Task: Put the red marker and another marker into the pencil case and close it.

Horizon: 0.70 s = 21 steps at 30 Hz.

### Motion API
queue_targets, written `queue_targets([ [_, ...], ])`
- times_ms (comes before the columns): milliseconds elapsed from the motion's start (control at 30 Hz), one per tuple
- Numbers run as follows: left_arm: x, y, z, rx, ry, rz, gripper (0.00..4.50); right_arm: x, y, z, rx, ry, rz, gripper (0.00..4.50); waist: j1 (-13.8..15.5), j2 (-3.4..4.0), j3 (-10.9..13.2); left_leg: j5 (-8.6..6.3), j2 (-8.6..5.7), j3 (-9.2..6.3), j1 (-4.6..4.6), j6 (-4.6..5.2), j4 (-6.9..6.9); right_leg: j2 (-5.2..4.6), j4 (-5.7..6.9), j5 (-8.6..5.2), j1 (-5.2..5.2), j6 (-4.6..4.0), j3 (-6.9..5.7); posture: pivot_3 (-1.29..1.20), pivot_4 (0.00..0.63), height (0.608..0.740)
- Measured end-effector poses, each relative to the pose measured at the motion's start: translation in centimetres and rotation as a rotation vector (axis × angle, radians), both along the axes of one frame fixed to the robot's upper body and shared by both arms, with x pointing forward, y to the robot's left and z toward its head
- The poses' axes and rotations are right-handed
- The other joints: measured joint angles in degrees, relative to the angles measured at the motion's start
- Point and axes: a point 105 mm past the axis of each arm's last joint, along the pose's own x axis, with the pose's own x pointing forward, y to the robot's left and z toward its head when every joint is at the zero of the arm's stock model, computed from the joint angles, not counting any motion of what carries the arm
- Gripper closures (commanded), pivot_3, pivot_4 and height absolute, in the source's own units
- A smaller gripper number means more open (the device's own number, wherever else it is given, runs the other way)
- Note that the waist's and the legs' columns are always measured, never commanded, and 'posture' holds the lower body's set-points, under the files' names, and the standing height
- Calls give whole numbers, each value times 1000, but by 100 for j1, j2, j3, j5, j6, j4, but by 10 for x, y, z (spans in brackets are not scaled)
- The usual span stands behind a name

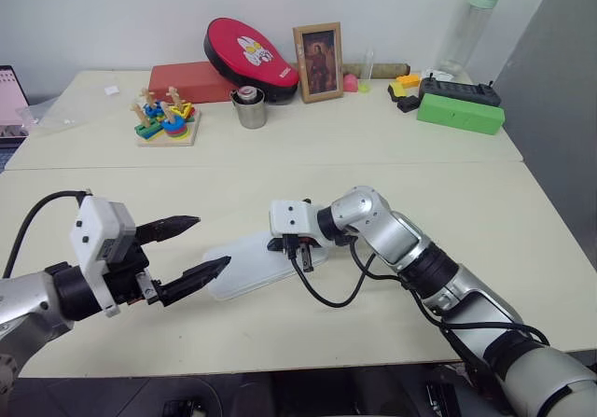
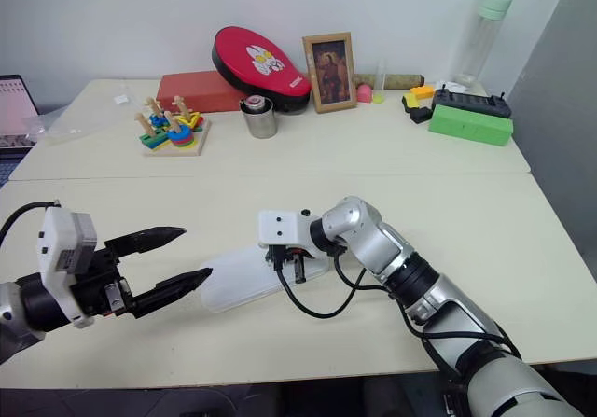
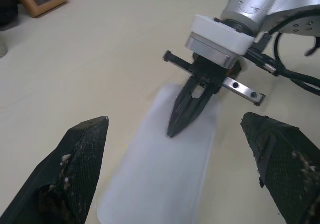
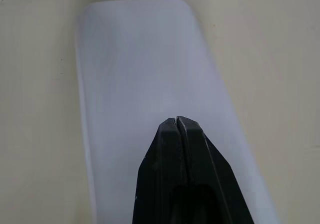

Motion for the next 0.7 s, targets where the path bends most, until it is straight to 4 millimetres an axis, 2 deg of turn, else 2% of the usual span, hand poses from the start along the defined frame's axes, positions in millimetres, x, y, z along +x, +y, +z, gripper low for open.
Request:
queue_targets([
  [67,13,6,-1,-22,-18,66,0,6,-7,6,92,40,-58,4042,47,2,2,0,-2,-2,-2,0,2,-1,0,2,0,3,-2,0,150,740],
  [133,29,21,-4,-43,-31,177,0,19,-21,23,224,69,-151,3549,71,0,4,0,-1,-4,-10,0,4,1,0,5,-6,6,-3,0,150,740],
  [200,43,31,-3,-47,-47,247,0,33,-40,39,303,66,-227,3093,97,-2,3,0,-1,-4,-10,0,4,1,-2,5,-5,6,-4,0,150,740],
  [300,59,42,0,-48,-78,314,0,48,-72,51,359,81,-343,2348,136,-2,3,0,-1,-3,-14,1,0,0,-10,10,-6,-2,-4,0,150,740],
  [367,66,51,-3,-29,-84,351,0,52,-89,54,391,105,-399,1857,140,0,4,0,-1,-2,-14,1,-2,0,-12,12,-6,-11,-3,0,150,740],
  [500,78,83,-14,-8,-66,463,0,55,-132,52,425,119,-516,905,128,1,4,0,-1,0,-16,1,-7,1,-21,11,-7,-15,-3,0,150,740],
  [600,81,97,-20,10,-56,497,0,58,-152,47,420,107,-590,88,121,1,5,0,0,0,-19,1,-7,1,-21,10,-9,-14,-4,0,150,740],
  [700,83,107,-20,28,-55,503,0,58,-164,42,405,105,-629,28,122,2,5,0,-1,1,-20,1,-6,0,-21,9,-9,-11,-3,0,150,740],
])
